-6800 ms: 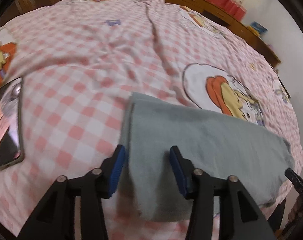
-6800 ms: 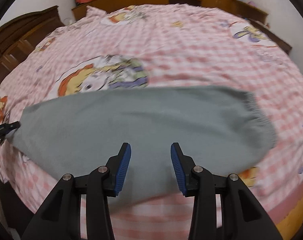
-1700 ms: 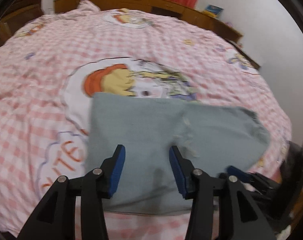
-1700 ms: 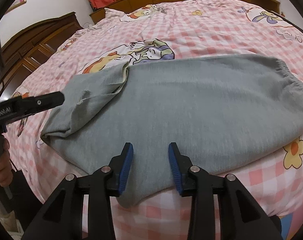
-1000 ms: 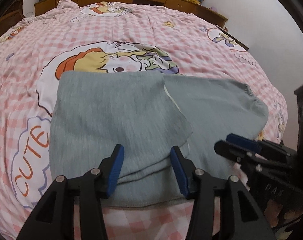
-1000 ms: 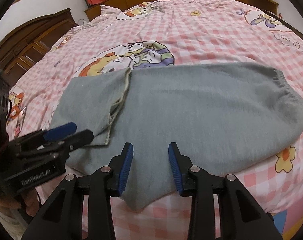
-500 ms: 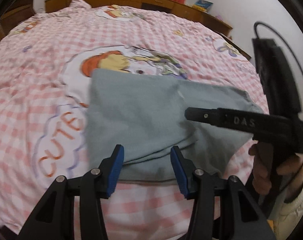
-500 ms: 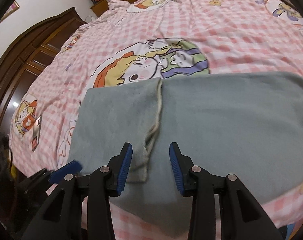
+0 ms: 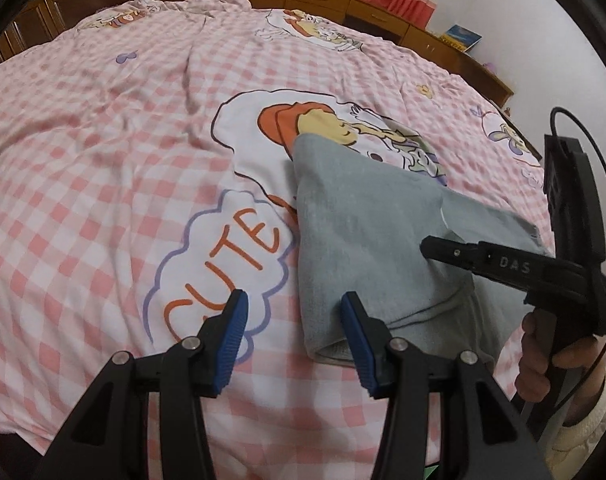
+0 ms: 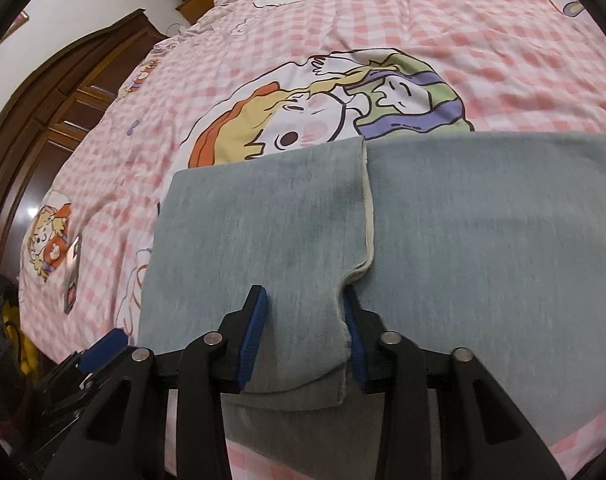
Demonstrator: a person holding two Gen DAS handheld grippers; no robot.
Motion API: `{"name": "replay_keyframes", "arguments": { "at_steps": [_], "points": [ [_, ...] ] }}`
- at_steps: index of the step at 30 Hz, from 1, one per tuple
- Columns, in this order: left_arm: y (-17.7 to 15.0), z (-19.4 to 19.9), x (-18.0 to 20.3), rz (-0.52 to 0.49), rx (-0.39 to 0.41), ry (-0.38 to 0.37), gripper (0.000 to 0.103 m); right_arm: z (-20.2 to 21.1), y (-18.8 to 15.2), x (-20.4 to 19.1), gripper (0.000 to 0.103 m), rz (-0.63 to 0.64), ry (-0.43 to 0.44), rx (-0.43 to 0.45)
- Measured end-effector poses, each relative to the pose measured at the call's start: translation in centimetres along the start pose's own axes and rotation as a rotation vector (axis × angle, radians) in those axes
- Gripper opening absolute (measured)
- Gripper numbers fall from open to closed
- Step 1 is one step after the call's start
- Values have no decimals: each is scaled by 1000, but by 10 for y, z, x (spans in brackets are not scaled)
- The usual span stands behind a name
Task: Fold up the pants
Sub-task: 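Grasp the leg cuffs with the right gripper and fold them toward the waistband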
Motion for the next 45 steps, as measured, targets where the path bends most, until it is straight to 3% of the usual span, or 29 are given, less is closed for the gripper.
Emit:
{"name": "replay_keyframes", "arguments": {
  "at_steps": [1, 4, 9, 15, 23, 29, 36, 45],
  "points": [
    [0, 1, 1, -8, 3, 0, 51, 1, 1, 0, 13, 4, -12, 6],
    [-1, 6, 4, -22, 11, -18, 51, 10, 3, -2, 6, 6, -3, 22],
    [-3, 10, 7, -26, 15, -32, 51, 42, 11, -16, 5, 55, -8, 79],
    [-3, 18, 4, 11, 39, -48, 52, 110, 25, -34, 5, 122, -39, 180],
    [-3, 18, 5, 18, 32, -32, 52, 190, 28, -17, 5, 163, -139, 272],
    [-1, 14, 25, -31, 21, -28, 52, 234, 34, 31, 5, 123, -247, 308],
    [13, 11, 54, -93, 23, -20, 52, 253, 30, 103, 5, 49, -314, 307],
    [18, -5, 95, -169, -12, -14, 52, 196, 7, 213, 5, -105, -317, 202]
  ]
}}
Point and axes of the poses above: each gripper's, at about its wrist camera, not at the fingertips, and z roughly against the way its jaws point, x to its right, y to its top, the point moved 10 cm from there along -z, roughly the way its jaws point, and after that the axes turned 14 degrees about -x, right-handed, at the moved point
